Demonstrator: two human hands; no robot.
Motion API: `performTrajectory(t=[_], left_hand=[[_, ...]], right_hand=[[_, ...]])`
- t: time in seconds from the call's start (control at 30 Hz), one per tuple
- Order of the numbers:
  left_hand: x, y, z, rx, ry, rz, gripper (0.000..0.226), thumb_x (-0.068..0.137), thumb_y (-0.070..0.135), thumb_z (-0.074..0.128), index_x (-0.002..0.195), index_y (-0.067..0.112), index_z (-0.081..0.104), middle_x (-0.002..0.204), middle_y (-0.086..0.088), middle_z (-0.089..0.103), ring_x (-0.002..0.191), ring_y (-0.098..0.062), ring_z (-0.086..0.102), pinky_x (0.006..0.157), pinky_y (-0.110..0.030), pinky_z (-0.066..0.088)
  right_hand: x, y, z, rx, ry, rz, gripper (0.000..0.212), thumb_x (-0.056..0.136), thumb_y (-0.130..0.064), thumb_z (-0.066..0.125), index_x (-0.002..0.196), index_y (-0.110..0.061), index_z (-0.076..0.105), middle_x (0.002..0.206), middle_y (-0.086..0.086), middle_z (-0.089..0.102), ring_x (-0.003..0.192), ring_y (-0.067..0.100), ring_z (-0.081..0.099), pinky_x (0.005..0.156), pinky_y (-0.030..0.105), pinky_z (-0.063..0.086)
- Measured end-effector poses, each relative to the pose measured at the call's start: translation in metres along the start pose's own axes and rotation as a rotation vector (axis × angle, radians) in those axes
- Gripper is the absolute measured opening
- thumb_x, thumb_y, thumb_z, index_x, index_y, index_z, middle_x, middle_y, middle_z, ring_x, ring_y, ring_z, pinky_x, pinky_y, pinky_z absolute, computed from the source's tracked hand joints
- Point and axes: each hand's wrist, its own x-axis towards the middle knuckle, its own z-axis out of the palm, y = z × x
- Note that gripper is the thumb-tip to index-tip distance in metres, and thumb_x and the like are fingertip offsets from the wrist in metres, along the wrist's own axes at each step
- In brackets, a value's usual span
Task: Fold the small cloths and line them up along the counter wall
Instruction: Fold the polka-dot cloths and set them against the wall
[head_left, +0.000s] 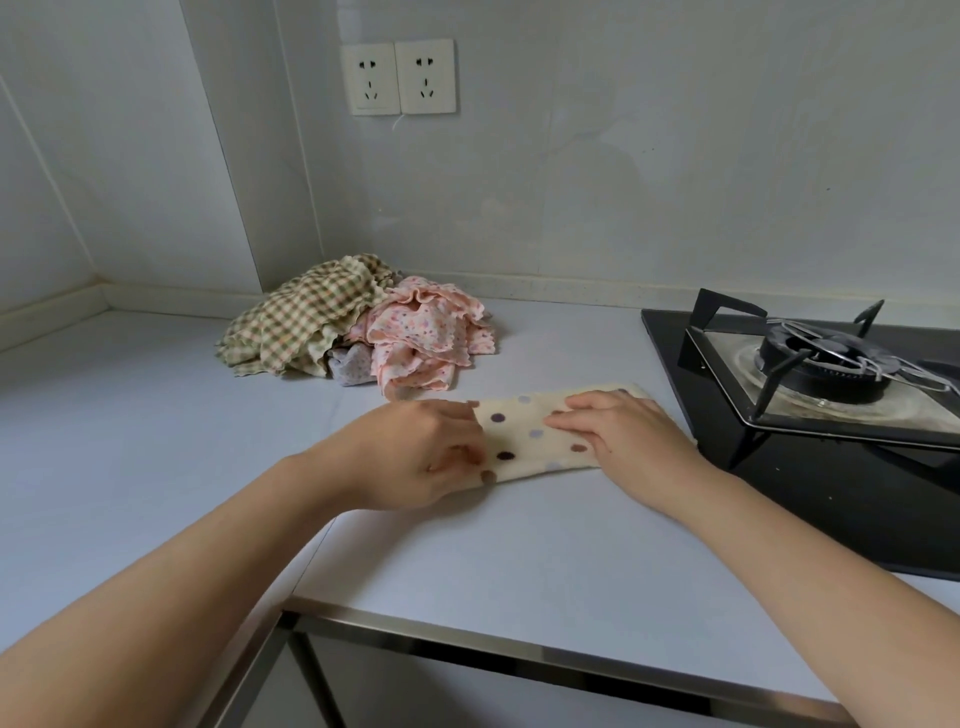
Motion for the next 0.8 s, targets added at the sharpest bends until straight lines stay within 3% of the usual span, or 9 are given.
performTrajectory(t=[0.07, 0.17, 0.3, 0.4, 0.47, 0.53, 0.67, 0.73, 0.8], left_hand=[[0.000, -0.001, -0.004, 0.018, -0.002, -0.022, 0.032, 0.082, 0.044, 0.045, 0.076, 0.018, 0.062, 0.071, 0.008, 0.055, 0.062, -0.014, 0.051, 0.058, -0.035, 0.046], [-0.003, -0.004, -0.003, 0.031, -0.051, -0.046, 0.040, 0.080, 0.062, 0.053, 0.093, 0.025, 0.062, 0.088, 0.013, 0.056, 0.075, -0.009, 0.056, 0.065, -0.029, 0.049], [-0.001, -0.004, 0.005, 0.085, -0.013, -0.078, 0.036, 0.079, 0.045, 0.041, 0.093, 0.020, 0.062, 0.088, 0.006, 0.058, 0.074, -0.018, 0.055, 0.064, -0.038, 0.050], [0.000, -0.001, 0.006, 0.092, 0.096, -0.098, 0.039, 0.079, 0.042, 0.030, 0.091, 0.018, 0.058, 0.077, 0.003, 0.061, 0.066, -0.023, 0.055, 0.057, -0.036, 0.045], [0.000, 0.004, 0.005, 0.061, 0.128, -0.058, 0.034, 0.083, 0.041, 0.032, 0.091, 0.019, 0.057, 0.071, 0.006, 0.060, 0.061, -0.021, 0.053, 0.054, -0.033, 0.042], [-0.001, 0.006, 0.005, -0.048, 0.126, -0.061, 0.032, 0.087, 0.042, 0.033, 0.089, 0.021, 0.057, 0.072, 0.009, 0.061, 0.062, -0.016, 0.054, 0.058, -0.034, 0.044], [-0.004, -0.009, 0.005, -0.148, 0.211, -0.162, 0.043, 0.091, 0.044, 0.029, 0.104, 0.023, 0.064, 0.097, 0.007, 0.067, 0.088, -0.011, 0.059, 0.078, -0.033, 0.046], [-0.004, -0.014, 0.009, -0.093, 0.125, -0.165, 0.052, 0.092, 0.046, 0.026, 0.124, 0.023, 0.059, 0.124, 0.006, 0.061, 0.113, -0.010, 0.053, 0.094, -0.025, 0.040], [-0.004, -0.014, 0.016, -0.026, -0.045, -0.136, 0.061, 0.090, 0.051, 0.019, 0.140, 0.025, 0.044, 0.147, 0.009, 0.041, 0.135, -0.003, 0.033, 0.110, -0.024, 0.027]], right_hand=[[0.000, 0.002, 0.000, -0.059, 0.038, 0.016, 0.040, 0.101, -0.017, 0.040, 0.130, -0.039, 0.055, 0.141, -0.008, 0.047, 0.129, 0.015, 0.038, 0.098, 0.028, 0.024], [0.001, 0.002, 0.000, -0.134, 0.092, 0.019, 0.038, 0.098, -0.014, 0.045, 0.128, -0.034, 0.059, 0.132, -0.007, 0.052, 0.123, 0.017, 0.042, 0.094, 0.029, 0.027], [-0.008, -0.014, -0.010, 0.135, 0.125, -0.075, 0.035, 0.093, -0.022, 0.046, 0.125, -0.024, 0.061, 0.121, -0.007, 0.059, 0.115, 0.015, 0.051, 0.097, 0.029, 0.039], [-0.021, -0.041, -0.013, 0.142, -0.002, -0.175, 0.055, 0.085, -0.046, 0.048, 0.139, -0.035, 0.044, 0.133, -0.016, 0.053, 0.121, 0.006, 0.047, 0.099, 0.028, 0.040], [-0.020, -0.050, -0.009, 0.068, -0.028, -0.161, 0.059, 0.088, -0.043, 0.052, 0.144, -0.036, 0.034, 0.137, -0.014, 0.050, 0.123, 0.011, 0.046, 0.097, 0.029, 0.040], [-0.017, -0.051, -0.008, 0.064, -0.027, -0.121, 0.053, 0.091, -0.031, 0.050, 0.143, -0.030, 0.038, 0.141, -0.010, 0.048, 0.127, 0.014, 0.044, 0.099, 0.028, 0.038], [-0.014, -0.047, -0.009, 0.065, -0.073, -0.133, 0.044, 0.096, -0.017, 0.041, 0.139, -0.024, 0.047, 0.150, -0.006, 0.039, 0.137, 0.013, 0.033, 0.109, 0.024, 0.026], [-0.015, -0.045, -0.010, 0.091, -0.106, -0.140, 0.046, 0.097, -0.017, 0.038, 0.142, -0.026, 0.043, 0.154, -0.007, 0.032, 0.142, 0.009, 0.024, 0.111, 0.020, 0.017], [-0.016, -0.041, -0.010, 0.112, -0.138, -0.144, 0.046, 0.099, -0.018, 0.036, 0.143, -0.029, 0.041, 0.155, -0.009, 0.028, 0.143, 0.006, 0.019, 0.110, 0.015, 0.011]])
